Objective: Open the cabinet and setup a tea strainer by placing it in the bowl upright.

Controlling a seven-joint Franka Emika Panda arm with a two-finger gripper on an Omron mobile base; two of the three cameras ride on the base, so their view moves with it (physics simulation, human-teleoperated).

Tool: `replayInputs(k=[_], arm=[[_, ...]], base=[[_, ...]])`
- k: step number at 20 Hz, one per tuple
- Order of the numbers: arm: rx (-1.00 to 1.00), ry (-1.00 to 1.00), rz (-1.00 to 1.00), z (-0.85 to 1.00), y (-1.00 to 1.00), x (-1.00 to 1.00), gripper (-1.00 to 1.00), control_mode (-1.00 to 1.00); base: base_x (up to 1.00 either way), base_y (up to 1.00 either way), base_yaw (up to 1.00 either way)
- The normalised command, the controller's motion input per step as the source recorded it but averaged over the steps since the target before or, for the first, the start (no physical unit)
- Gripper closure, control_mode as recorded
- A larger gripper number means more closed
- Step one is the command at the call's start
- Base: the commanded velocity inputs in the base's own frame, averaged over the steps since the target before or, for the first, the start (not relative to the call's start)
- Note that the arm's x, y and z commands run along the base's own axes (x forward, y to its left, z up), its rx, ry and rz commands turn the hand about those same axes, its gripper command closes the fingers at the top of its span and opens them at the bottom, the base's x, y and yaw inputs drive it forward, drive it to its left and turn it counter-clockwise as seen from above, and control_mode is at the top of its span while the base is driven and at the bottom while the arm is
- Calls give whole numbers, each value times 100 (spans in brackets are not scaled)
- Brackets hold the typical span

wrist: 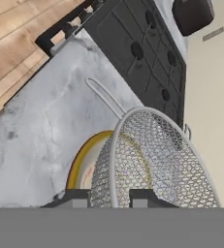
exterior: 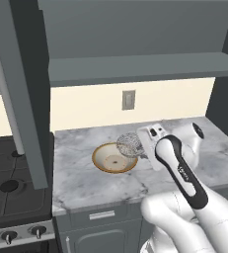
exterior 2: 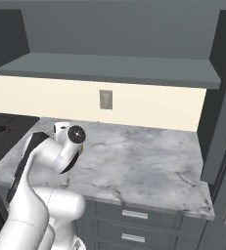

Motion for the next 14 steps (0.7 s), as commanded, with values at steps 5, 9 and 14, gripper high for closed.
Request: replayInputs(k=[5,9,14], arm=[[-5,0,0,-6,36,26,100,-100],[0,0,0,-22,35,4,100,-100],[0,7,0,-41,7,19,100,-100]], base=[[0,0,0],[0,0,0],[0,0,0]])
